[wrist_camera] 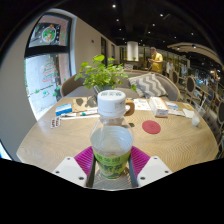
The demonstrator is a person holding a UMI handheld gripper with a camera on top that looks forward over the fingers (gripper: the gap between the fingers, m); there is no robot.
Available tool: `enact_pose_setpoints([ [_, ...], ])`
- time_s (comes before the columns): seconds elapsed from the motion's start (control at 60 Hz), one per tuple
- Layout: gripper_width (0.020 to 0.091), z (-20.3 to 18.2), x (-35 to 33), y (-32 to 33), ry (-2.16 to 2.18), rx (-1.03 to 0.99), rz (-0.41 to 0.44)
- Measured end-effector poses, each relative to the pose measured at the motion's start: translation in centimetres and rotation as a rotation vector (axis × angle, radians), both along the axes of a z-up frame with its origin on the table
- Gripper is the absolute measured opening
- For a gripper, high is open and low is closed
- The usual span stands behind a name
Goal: Pour water
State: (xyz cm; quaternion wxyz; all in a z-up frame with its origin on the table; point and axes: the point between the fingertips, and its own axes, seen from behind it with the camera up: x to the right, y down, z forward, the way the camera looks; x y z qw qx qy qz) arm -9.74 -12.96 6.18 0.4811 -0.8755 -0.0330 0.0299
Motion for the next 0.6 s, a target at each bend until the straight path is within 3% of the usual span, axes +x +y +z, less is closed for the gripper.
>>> enact_pose_setpoints([
  [0.167,0.0399,0.4,0.7,0.0,-0.008,-0.002,-0.025],
  [0.367,0.0398,4.5,3.1,1.0,-0.102,0.036,-0.040],
  [0.6,0.0399,11.0,11.3,7.0,-0.435,0.075,-0.079],
])
